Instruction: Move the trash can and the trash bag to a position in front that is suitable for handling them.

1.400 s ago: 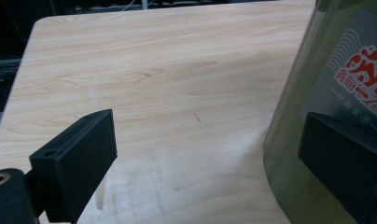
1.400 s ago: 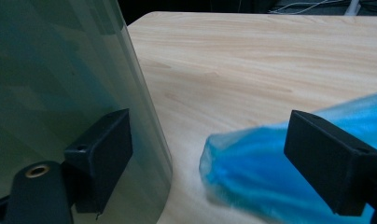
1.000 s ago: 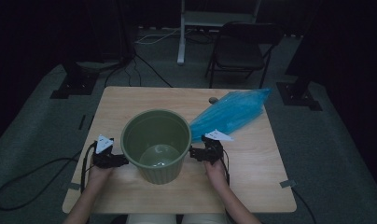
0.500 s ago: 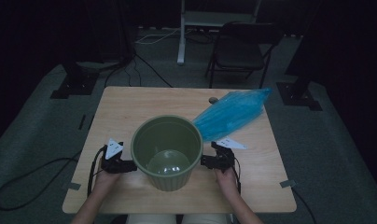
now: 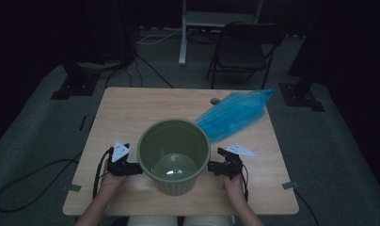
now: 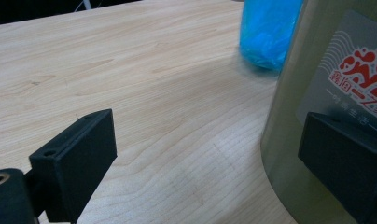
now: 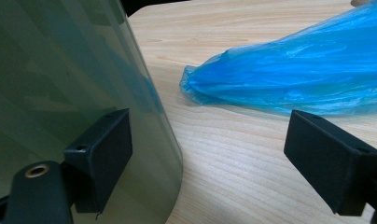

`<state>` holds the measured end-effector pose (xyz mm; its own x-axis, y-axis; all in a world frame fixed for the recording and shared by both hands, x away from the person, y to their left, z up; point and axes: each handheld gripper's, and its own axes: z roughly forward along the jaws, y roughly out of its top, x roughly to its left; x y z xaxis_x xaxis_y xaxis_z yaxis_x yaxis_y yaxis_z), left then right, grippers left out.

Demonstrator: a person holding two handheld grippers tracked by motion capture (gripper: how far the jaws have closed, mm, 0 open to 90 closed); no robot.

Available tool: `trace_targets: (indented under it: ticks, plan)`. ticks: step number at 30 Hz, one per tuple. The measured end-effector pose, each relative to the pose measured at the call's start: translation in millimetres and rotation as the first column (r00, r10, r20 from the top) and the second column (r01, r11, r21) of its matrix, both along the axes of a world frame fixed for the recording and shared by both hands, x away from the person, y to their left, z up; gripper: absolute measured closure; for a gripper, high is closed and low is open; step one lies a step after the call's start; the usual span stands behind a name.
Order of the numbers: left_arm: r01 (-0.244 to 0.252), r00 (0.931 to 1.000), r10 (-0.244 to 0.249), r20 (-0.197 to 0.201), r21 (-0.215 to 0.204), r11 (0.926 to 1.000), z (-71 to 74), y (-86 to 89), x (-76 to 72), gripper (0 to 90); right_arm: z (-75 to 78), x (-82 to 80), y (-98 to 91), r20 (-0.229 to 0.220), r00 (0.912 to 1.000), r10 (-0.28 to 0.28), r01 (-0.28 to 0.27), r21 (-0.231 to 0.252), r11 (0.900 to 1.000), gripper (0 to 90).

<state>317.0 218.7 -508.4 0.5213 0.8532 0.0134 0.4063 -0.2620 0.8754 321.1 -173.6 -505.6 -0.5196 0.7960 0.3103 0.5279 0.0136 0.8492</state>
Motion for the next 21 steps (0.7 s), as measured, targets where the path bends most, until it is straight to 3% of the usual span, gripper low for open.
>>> trace_targets:
  ticks: [4, 7, 9, 10, 12, 15, 17, 18, 21]
  plan:
    - [0.007, 0.9997, -0.007, -0.024, -0.013, 0.9999, -3.5, 1.5, 0.2, 4.6, 0.4, 7.1, -2.7, 0.001, 0.9998, 0.021, -0.021, -0.007, 0.9997, 12.4]
    - [0.009, 0.9992, -0.008, -0.038, 0.023, 0.9997, -12.5, 4.4, -5.7, 4.6, 2.5, 29.2, -8.4, -0.016, 0.9999, 0.001, -0.001, -0.003, 1.0000, 12.4]
    - [0.004, 0.9982, -0.004, -0.060, 0.006, 1.0000, -17.8, 10.8, -9.1, 4.6, 3.8, 46.3, -7.6, -0.035, 0.9993, -0.011, 0.010, -0.024, 0.9997, 12.5]
    - [0.004, 0.9982, -0.004, -0.060, 0.006, 1.0000, -17.8, 10.8, -9.1, 4.6, 3.8, 46.3, -7.6, -0.035, 0.9993, -0.011, 0.010, -0.024, 0.9997, 12.5]
    - [-0.017, 0.9970, 0.016, -0.076, -0.014, 0.9998, -24.5, 23.0, -14.8, 4.6, 6.5, 74.2, -0.7, -0.055, 0.9985, 0.006, -0.008, -0.044, 0.9990, 12.5]
    - [-0.039, 0.9952, 0.035, -0.092, -0.039, 0.9985, -28.2, 34.0, -19.6, 4.6, 10.3, 97.9, 11.5, -0.060, 0.9979, 0.025, -0.028, -0.053, 0.9982, 12.4]
    - [-0.056, 0.9936, 0.050, -0.101, -0.062, 0.9965, -30.3, 41.8, -23.0, 4.6, 11.0, 104.9, 16.6, -0.065, 0.9973, 0.034, -0.038, -0.063, 0.9973, 12.5]
    - [-0.073, 0.9929, 0.067, -0.098, -0.061, 0.9954, -31.3, 45.5, -25.7, 4.6, 10.3, 118.3, 28.1, -0.078, 0.9958, 0.047, -0.054, -0.089, 0.9946, 12.4]
    - [-0.071, 0.9942, 0.068, -0.083, -0.033, 0.9969, -31.6, 45.2, -28.0, 4.5, 5.9, 134.2, 45.9, -0.098, 0.9928, 0.069, -0.082, -0.140, 0.9867, 12.4]
